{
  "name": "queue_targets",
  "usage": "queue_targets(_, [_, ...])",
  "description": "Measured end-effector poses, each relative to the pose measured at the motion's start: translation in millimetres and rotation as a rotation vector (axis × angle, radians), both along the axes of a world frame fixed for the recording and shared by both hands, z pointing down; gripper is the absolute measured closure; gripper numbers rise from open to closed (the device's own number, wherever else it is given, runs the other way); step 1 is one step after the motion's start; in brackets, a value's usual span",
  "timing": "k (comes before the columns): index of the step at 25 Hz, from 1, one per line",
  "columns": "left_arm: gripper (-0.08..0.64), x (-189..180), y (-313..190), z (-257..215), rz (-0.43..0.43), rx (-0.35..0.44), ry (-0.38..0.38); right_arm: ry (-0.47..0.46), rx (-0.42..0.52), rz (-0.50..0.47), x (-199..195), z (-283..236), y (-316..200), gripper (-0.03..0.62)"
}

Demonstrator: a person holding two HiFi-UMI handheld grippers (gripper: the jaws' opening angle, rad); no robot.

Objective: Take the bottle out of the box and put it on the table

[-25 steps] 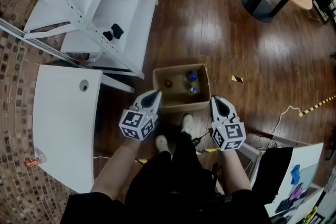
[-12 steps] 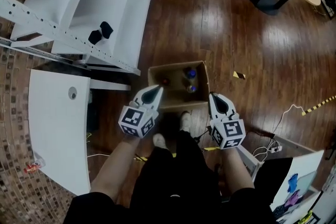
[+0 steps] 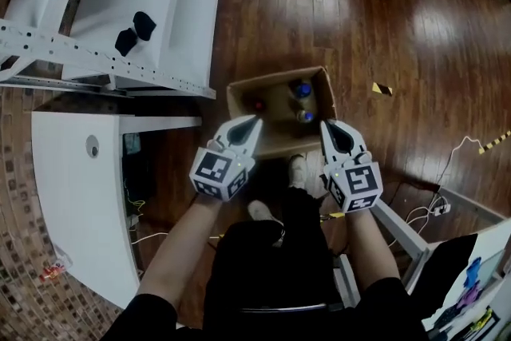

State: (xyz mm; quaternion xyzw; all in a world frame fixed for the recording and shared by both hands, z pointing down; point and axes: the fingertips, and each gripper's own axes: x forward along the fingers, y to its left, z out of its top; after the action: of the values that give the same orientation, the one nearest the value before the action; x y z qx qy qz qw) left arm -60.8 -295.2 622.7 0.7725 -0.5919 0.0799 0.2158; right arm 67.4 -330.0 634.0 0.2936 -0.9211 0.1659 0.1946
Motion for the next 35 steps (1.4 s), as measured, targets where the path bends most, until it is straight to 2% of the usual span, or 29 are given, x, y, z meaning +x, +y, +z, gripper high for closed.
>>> queue_targets(7, [0.560,-40,-35,137,-0.006,0.117,-0.032,0.020,0.125,0.000,-36,137,-52,0.589])
queue_targets(10, [0.560,-43,-50,198,0.022,0.192,-0.038,0.035,0.195,0.004,-47,198,-73,0.589])
queue_targets(13, [0.560,-38,-54,242,0.066,0.252,-0.051,0.045,0.267,-0.002,-60,230,-83,0.589])
queue_targets(16, [0.560,-28,-53,261,0.107,0.304,-0.043,0.035,0.333,-0.005,-69,235,-85,0.589])
queue_targets(19, [0.560,-8,-53,271,0.179,0.331,-0.038,-0.023,0.328,0.051,-62,233,-87,0.589])
queue_targets(23, [0.560,12,-58,288,0.257,0.297,-0.017,-0.092,0.278,0.136,-42,233,-95,0.589])
queue_targets(27, [0.560,37,-63,307,0.343,0.293,-0.014,-0.080,0.298,0.158,-21,233,-99,0.589])
queue_targets(31, [0.560,54,-76,328,0.372,0.279,0.011,-0.043,0.318,0.170,2,234,-97,0.589])
queue_targets(35, [0.560,86,-83,343,0.415,0.268,-0.027,-0.072,0.283,0.178,27,237,-89,0.589])
